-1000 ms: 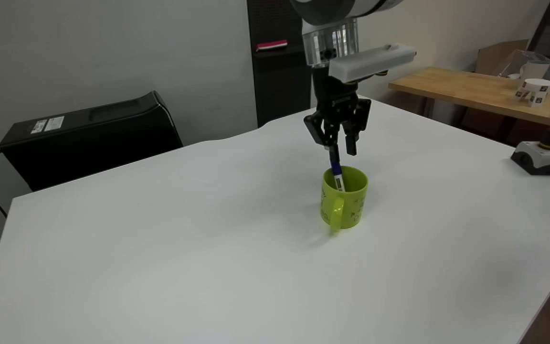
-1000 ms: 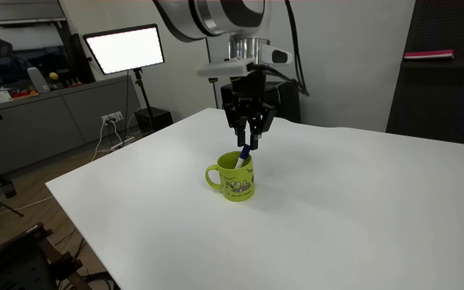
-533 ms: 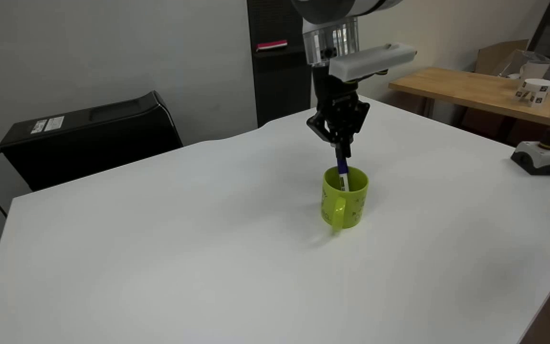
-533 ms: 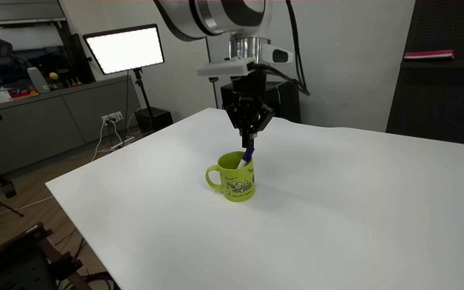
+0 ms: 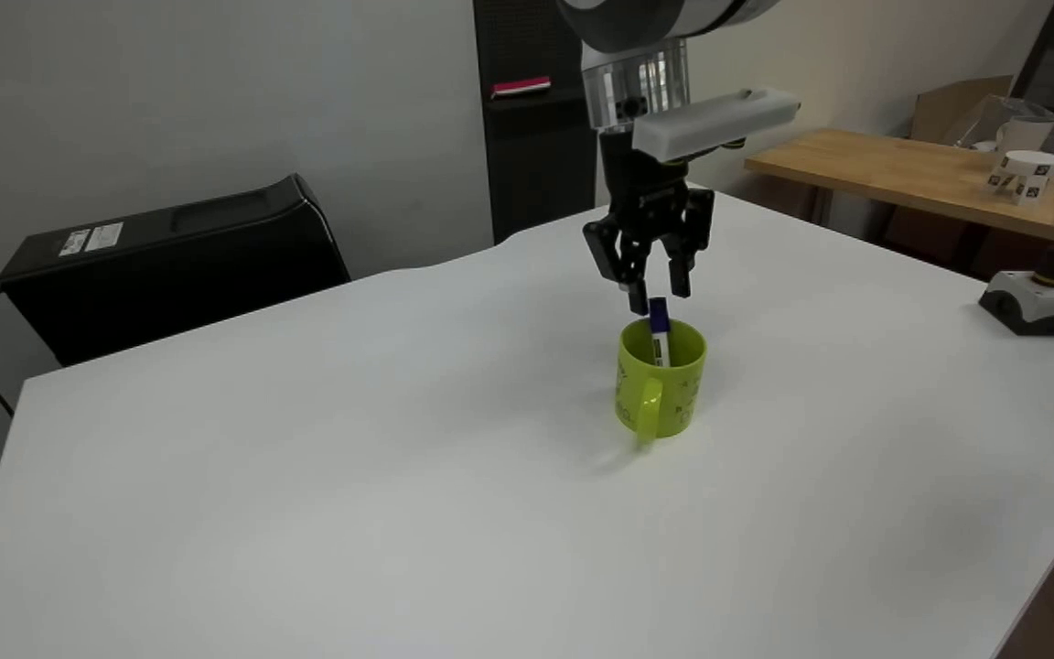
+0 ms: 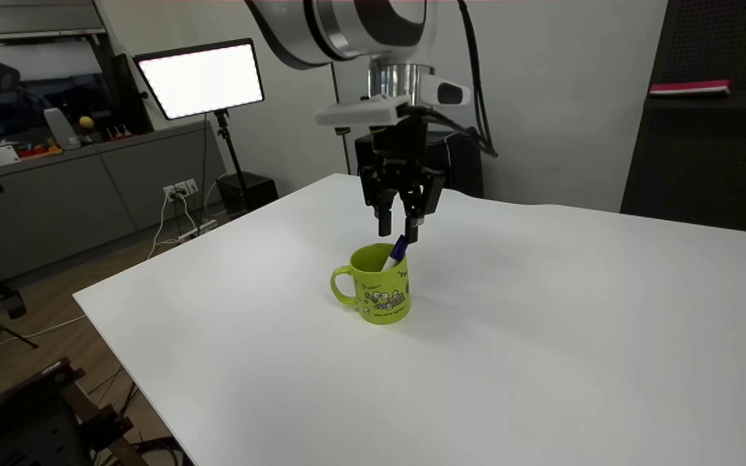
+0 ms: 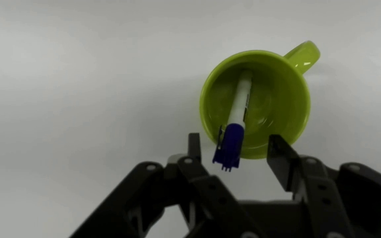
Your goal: Place the marker on the table
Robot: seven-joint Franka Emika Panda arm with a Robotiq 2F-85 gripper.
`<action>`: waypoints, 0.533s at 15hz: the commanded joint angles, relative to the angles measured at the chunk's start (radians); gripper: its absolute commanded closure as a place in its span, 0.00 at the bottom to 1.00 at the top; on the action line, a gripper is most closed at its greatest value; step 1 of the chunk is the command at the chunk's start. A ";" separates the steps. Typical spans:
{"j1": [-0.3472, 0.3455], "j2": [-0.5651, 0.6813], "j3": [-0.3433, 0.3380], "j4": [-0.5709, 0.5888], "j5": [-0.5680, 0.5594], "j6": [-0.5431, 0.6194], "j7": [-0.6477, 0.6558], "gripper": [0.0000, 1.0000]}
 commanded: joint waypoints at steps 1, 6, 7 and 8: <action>-0.003 -0.001 0.001 -0.003 0.003 -0.007 0.027 0.14; -0.008 0.001 0.002 -0.012 0.003 0.010 0.015 0.00; -0.010 0.000 0.002 -0.014 0.003 0.018 0.012 0.00; -0.012 0.000 0.003 -0.015 0.004 0.024 0.009 0.00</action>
